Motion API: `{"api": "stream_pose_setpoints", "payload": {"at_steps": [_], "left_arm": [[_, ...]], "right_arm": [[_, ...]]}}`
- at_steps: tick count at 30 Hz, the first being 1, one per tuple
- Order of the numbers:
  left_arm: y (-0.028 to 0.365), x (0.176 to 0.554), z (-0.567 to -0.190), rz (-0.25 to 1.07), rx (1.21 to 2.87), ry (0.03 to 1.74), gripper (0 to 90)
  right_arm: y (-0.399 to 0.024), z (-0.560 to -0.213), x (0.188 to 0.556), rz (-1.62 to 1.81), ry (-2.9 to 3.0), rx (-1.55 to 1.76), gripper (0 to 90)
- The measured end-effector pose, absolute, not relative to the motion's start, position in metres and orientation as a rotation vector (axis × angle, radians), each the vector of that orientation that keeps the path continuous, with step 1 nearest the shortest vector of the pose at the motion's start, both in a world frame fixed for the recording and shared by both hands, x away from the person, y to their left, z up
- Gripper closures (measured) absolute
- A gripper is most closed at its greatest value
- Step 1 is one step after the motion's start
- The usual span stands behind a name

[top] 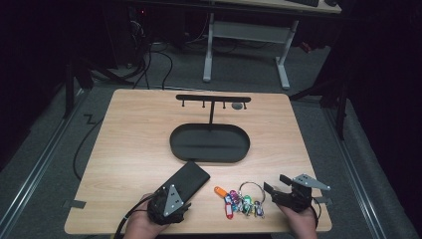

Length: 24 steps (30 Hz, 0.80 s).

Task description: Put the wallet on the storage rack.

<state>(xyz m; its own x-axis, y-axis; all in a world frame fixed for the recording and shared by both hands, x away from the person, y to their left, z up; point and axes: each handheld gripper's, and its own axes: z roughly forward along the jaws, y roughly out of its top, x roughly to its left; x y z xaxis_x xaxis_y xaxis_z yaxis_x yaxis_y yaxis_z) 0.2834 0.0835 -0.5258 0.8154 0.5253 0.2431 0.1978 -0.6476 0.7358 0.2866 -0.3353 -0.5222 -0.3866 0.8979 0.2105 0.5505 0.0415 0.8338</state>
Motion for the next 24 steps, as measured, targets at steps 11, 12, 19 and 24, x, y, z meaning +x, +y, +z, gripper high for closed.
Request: {"api": "stream_pose_setpoints", "payload": {"at_steps": [11,12,19,24], "left_arm": [[0.074,0.277,-0.531,0.722,2.298,0.440,47.0],[0.074,0.276,-0.531,0.729,2.301,0.435,47.0],[0.076,0.274,-0.530,0.721,2.282,0.451,58.9],[0.079,0.273,-0.529,0.710,2.270,0.449,67.0]], "right_arm": [[-0.336,-0.523,0.287,1.281,1.958,1.465,18.4],[-0.336,-0.523,0.287,1.281,1.958,1.465,18.4],[-0.335,-0.523,0.287,1.284,1.960,1.468,18.4],[-0.335,-0.523,0.287,1.290,1.958,1.472,18.4]]}}
